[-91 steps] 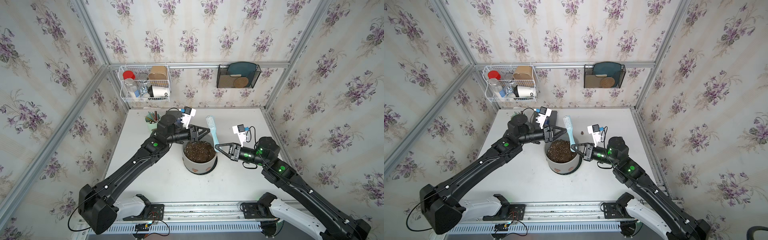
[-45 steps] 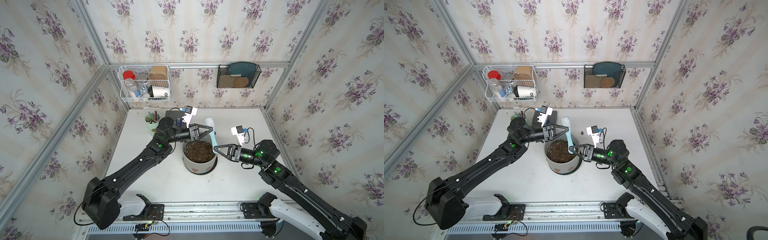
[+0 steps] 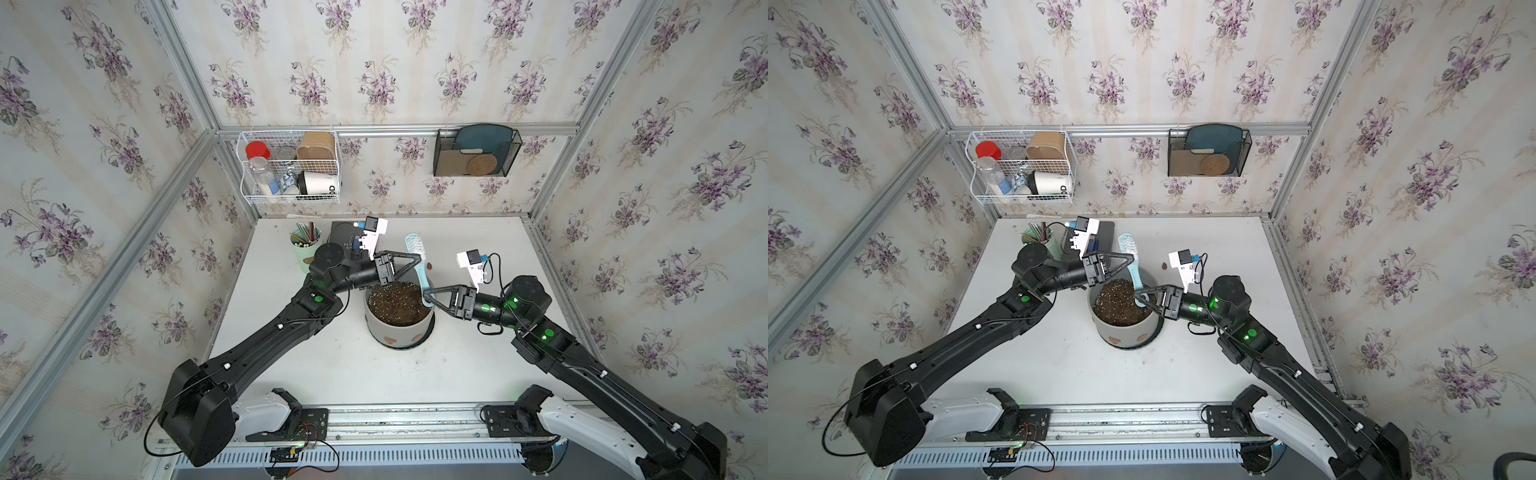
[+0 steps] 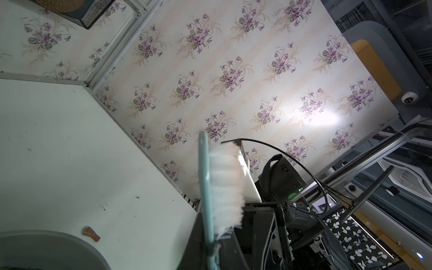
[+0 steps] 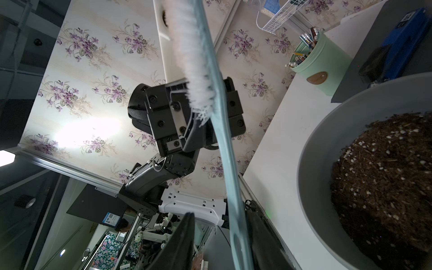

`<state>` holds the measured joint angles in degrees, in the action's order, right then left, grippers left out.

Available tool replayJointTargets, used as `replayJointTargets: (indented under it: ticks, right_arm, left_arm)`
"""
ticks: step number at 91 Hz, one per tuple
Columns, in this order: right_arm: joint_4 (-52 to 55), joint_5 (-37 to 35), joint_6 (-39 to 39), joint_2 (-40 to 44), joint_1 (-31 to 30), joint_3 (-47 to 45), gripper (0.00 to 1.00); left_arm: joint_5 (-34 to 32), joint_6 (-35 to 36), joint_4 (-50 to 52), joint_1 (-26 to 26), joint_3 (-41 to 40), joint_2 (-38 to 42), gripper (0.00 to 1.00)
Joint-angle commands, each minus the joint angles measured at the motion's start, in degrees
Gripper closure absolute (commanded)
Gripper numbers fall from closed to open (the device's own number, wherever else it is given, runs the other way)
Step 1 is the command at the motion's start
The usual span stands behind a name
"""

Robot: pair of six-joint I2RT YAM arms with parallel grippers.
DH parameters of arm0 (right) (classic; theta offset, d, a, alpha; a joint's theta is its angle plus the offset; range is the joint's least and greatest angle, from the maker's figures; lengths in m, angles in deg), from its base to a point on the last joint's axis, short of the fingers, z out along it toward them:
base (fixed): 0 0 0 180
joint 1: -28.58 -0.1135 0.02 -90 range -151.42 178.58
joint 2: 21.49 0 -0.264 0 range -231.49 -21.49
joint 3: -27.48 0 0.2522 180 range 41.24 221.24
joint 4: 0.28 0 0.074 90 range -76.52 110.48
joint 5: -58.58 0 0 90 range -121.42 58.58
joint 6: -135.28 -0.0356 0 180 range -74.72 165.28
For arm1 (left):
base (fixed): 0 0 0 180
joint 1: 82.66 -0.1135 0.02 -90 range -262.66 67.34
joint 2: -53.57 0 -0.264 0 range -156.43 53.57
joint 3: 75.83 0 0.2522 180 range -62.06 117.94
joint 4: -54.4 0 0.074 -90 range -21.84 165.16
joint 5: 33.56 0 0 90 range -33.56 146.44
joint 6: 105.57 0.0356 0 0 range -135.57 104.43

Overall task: Scrub the dried mud off the ceramic pot
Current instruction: Adjust the brush.

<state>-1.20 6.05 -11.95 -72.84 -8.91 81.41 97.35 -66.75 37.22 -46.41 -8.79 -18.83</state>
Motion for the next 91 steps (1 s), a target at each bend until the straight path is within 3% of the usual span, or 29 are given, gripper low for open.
replayJointTargets:
  ticks: [1, 39, 50, 54, 59, 64, 68, 81, 91]
  right_arm:
    - [-7.02, 0.53, -0.34, -1.29, -0.03, 1.17, 0.58]
    - [-9.18, -0.99, -0.69, -1.99, -0.03, -0.16, 0.77]
    - [-8.11, -1.82, -0.24, -1.71, -0.03, -0.60, 0.99]
    - [-7.21, -2.23, -0.01, -1.52, -0.03, -0.58, 1.00]
    - [-4.21, -3.33, 1.00, -0.94, -0.03, -0.28, 1.00]
    - [1.14, -5.70, 2.91, 0.09, -0.03, 0.50, 1.00]
    - [6.88, -8.00, 5.28, 1.03, -0.03, 1.68, 1.00]
    - [35.62, -23.57, 13.96, 0.65, 0.08, 7.88, 1.00]
    - [53.88, -35.72, 15.71, -3.03, 0.02, 11.39, 1.00]
  left_arm:
    - [-1.27, -0.87, -3.02, 0.03, -0.82, -0.08, 1.00]
    - [-0.34, 0.03, -2.52, 0.09, -1.76, -0.72, 1.00]
    - [-0.13, 1.01, -0.95, -0.02, -1.50, -0.75, 1.00]
    - [-0.35, 2.29, 0.88, -0.10, -1.08, -0.60, 1.00]
    - [-1.25, 5.02, 4.99, -0.27, 0.30, -0.07, 0.84]
    - [-4.64, 9.99, 14.05, -0.47, 2.35, 1.08, 0.65]
    - [-9.29, 15.11, 22.27, -0.48, 5.06, 2.07, 0.57]
    - [-32.20, 28.01, 44.21, -0.52, 12.50, 1.95, 0.44]
    - [-39.68, 34.70, 55.58, -0.57, 19.76, -4.38, 0.42]
